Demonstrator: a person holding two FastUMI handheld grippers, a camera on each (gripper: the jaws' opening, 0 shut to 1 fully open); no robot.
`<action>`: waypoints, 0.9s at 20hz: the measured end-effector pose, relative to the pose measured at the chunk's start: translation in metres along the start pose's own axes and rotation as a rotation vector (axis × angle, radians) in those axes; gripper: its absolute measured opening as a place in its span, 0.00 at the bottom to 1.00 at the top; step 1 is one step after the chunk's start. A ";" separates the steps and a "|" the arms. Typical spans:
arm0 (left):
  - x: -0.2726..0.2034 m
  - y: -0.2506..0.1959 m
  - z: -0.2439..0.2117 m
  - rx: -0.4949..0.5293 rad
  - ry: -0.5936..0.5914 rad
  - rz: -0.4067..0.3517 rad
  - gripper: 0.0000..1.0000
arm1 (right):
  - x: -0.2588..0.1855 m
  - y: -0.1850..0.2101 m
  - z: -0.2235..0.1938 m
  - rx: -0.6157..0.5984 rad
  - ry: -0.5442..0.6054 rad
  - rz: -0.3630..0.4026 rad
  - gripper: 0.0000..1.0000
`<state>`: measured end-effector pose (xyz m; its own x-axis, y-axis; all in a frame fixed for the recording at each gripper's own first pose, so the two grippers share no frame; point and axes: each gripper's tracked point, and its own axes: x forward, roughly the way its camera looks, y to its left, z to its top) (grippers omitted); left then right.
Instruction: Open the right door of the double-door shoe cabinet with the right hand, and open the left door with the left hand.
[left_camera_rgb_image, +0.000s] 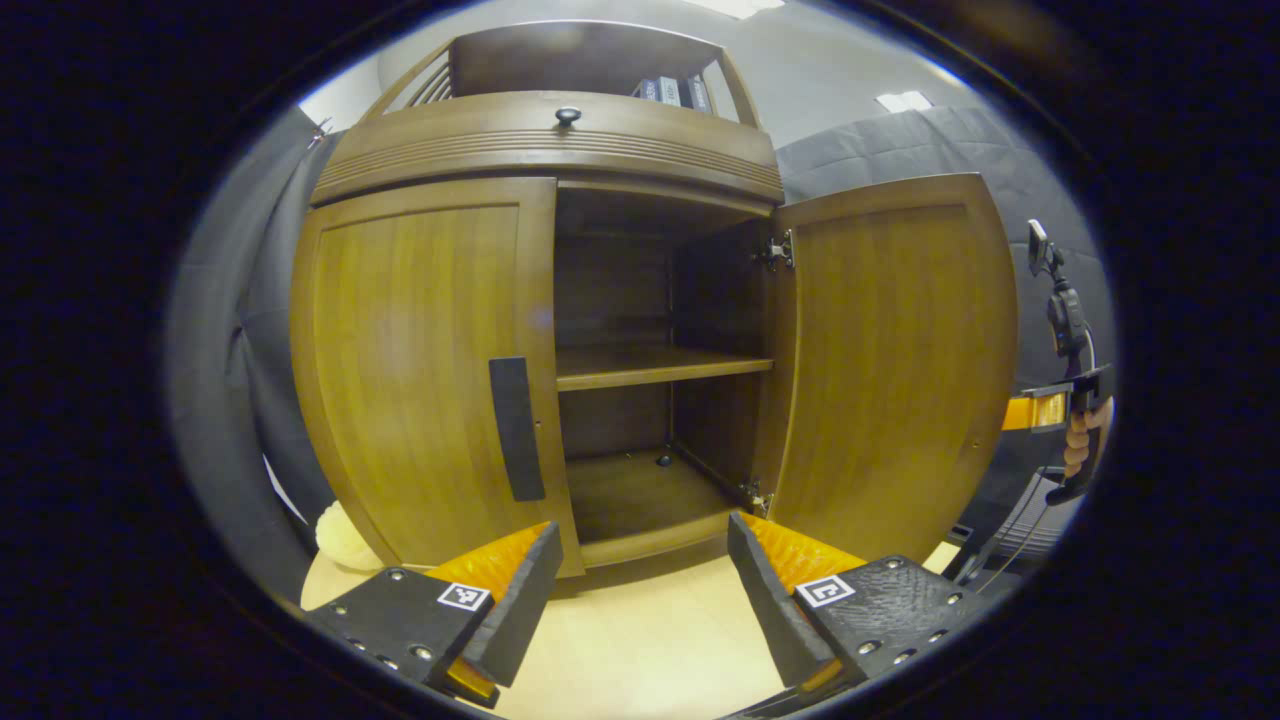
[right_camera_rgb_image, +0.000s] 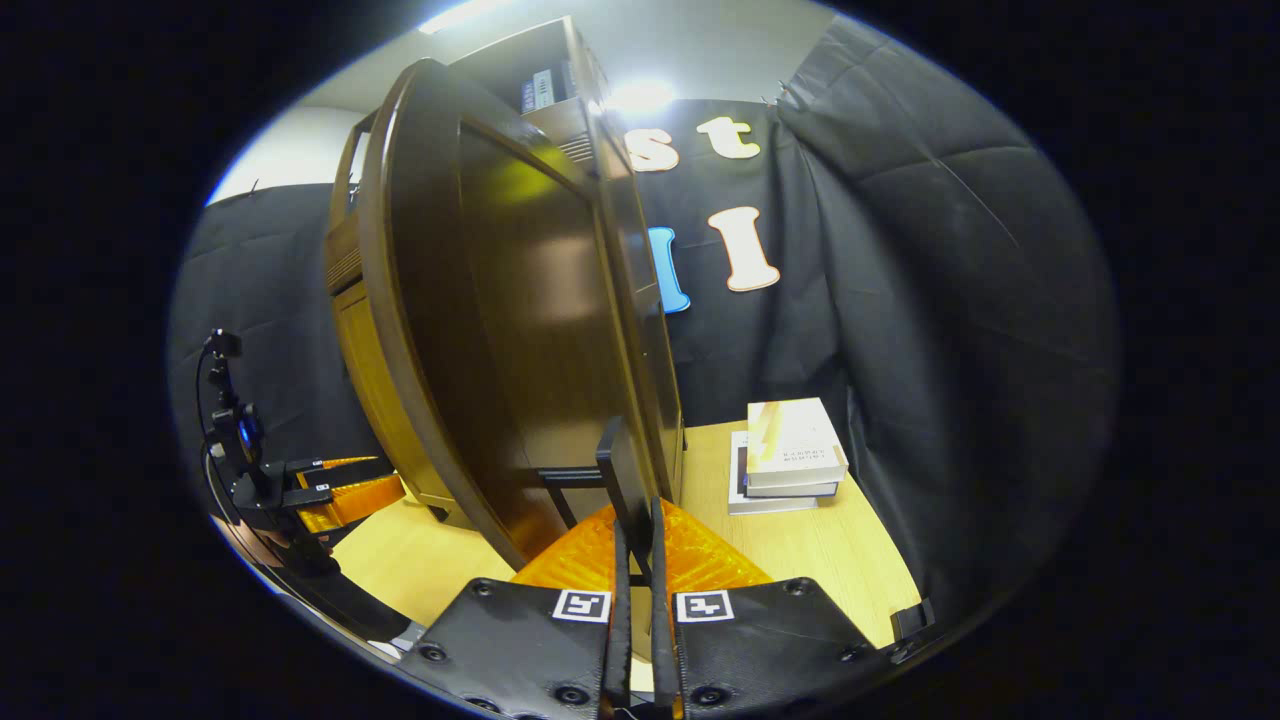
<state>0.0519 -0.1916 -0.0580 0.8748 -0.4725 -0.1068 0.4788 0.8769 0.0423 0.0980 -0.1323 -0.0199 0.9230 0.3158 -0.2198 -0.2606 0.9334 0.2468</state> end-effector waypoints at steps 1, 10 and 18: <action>0.004 -0.003 0.002 -0.002 -0.007 0.008 0.97 | 0.001 -0.001 0.001 0.010 0.008 0.026 0.05; 0.018 -0.020 0.009 -0.009 -0.044 0.008 0.97 | -0.006 -0.001 -0.001 0.008 0.017 0.047 0.11; -0.024 0.005 0.003 -0.020 -0.046 0.008 0.97 | -0.074 0.011 -0.010 0.025 -0.043 -0.126 0.03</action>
<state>0.0334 -0.1764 -0.0519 0.8815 -0.4682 -0.0608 0.4701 0.8823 0.0227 0.0241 -0.1433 -0.0104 0.9594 0.1880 -0.2104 -0.1347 0.9604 0.2437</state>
